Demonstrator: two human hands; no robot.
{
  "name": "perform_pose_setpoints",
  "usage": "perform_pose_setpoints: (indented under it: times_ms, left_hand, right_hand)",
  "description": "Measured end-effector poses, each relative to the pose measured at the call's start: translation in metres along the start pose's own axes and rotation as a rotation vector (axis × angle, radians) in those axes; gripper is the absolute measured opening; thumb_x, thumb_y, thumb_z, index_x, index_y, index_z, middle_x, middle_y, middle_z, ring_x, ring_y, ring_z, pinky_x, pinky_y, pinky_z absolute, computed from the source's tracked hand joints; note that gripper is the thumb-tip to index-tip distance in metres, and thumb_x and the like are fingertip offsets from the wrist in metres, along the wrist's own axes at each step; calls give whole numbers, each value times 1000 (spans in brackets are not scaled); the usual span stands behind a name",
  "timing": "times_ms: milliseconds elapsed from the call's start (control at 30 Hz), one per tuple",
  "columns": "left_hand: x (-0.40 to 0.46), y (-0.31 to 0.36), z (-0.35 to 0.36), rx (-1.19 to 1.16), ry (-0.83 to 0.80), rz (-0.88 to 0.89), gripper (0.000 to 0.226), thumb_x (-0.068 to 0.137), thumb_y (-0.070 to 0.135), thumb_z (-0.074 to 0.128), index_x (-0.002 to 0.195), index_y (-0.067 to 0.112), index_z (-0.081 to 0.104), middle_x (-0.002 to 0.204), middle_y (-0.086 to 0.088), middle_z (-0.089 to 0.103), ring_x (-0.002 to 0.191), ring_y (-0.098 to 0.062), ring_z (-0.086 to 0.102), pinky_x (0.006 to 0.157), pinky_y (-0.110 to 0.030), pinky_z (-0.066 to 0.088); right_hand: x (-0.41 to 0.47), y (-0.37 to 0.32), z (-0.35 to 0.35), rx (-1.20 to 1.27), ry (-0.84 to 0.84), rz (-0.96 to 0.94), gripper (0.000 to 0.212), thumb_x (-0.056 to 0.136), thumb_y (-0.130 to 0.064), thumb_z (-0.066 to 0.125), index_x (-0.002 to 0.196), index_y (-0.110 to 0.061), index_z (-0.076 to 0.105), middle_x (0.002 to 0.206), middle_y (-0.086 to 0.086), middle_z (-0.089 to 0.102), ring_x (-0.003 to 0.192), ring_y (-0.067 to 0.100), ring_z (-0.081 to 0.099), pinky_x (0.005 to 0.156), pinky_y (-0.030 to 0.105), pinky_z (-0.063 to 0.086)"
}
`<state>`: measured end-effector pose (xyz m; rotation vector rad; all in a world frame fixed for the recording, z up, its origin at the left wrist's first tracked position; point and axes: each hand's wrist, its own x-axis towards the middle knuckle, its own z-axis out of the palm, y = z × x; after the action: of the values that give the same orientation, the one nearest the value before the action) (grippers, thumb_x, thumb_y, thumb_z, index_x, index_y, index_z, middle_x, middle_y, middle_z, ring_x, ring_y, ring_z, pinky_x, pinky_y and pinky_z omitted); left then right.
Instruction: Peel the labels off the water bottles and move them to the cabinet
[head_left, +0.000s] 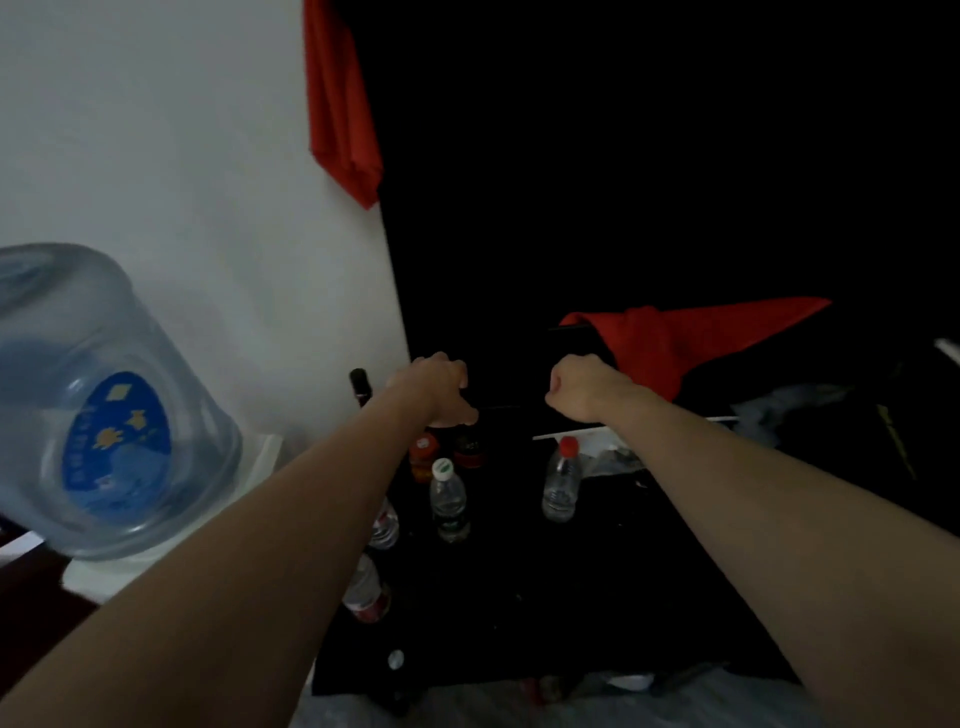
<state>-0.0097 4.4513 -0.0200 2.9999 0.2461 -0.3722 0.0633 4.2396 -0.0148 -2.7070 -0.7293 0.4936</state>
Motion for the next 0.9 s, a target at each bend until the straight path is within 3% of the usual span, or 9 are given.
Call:
perform_pose_setpoints:
  times_ms: [100,333,667,900]
  left_hand:
    - [1,25,-3,52,4,55,55,92,43,67,141,22,51,138,-7,48,128,-34,49,92,-46,45]
    - [-1,109,-13,280,58,184,49,96,39,62,141,25,52,141,-6,48,130,-30,48,99,-44,46]
    - [-9,213,-15,124,-49,552,46,95,40,66,136,22,57,139,-5,53,128,-28,53,101,-40,48]
    - [-46,285,4,168,-168,776,39,99,36,61,135,19,61,140,-9,57,125,-32,57,100,-41,48]
  right_hand:
    - [-23,40,-23,-6,80,52,24,99,-26,57,113,-9,66,110,15,64,98,34,63,80,40,52]
    - [-92,102,-37,37,197,272,17,97,-26,57,105,-12,63,108,12,66,97,32,63,87,45,56]
    - [-201,132,-25,90,294,579,35,99,-29,54,124,-6,58,127,18,55,116,38,55,92,41,48]
    - [-299,149,-3,61,336,819,27,100,-34,52,114,-11,58,114,12,52,94,31,51,78,38,43]
